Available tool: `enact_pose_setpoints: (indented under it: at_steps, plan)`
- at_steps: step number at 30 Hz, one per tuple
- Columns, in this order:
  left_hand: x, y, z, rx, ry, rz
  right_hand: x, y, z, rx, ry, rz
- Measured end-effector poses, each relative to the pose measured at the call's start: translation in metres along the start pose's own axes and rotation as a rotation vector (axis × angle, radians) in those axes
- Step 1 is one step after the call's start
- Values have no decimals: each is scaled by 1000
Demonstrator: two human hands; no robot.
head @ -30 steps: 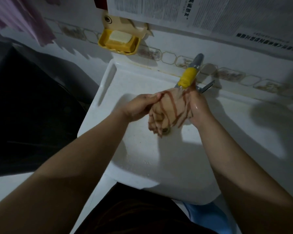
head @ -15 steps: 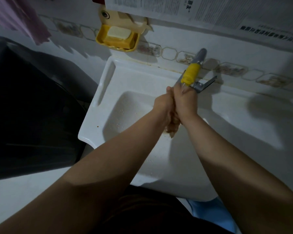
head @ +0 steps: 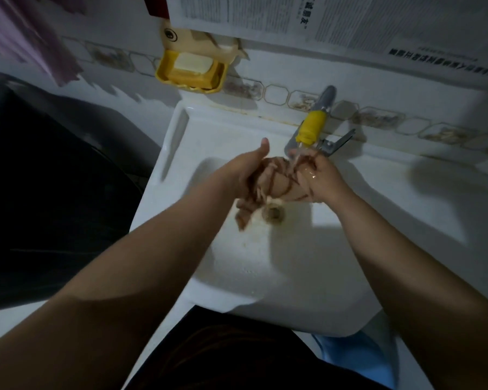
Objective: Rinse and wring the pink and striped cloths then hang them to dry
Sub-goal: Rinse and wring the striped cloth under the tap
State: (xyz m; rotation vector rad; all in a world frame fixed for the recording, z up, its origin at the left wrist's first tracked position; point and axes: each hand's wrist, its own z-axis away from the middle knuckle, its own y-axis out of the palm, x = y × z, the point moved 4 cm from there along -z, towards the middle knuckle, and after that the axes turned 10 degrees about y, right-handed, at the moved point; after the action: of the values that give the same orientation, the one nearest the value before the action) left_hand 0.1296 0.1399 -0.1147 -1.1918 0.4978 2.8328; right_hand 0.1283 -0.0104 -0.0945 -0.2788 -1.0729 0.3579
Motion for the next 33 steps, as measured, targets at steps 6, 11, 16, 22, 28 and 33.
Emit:
enact_pose_setpoints:
  at_steps: [6, 11, 16, 22, 28, 33]
  plan:
    - [-23, -30, 4, 250, 28, -458, -23, -3, 20, 424, 157, 305]
    - [-21, -23, 4, 380, 51, -910, -18, -22, 9, 284, 200, 155]
    - [2, -35, -2, 322, 144, -655, -16, -20, 5, 185, 239, -354]
    - [28, -26, -14, -153, 405, 50, -1, 7, 14, 102, 168, -667]
    - [31, 22, -16, -356, 291, 365, 10, 41, 23, -106, 59, -4]
    - [36, 52, -12, -352, 133, 275, 7, 15, -7, -309, 154, 122]
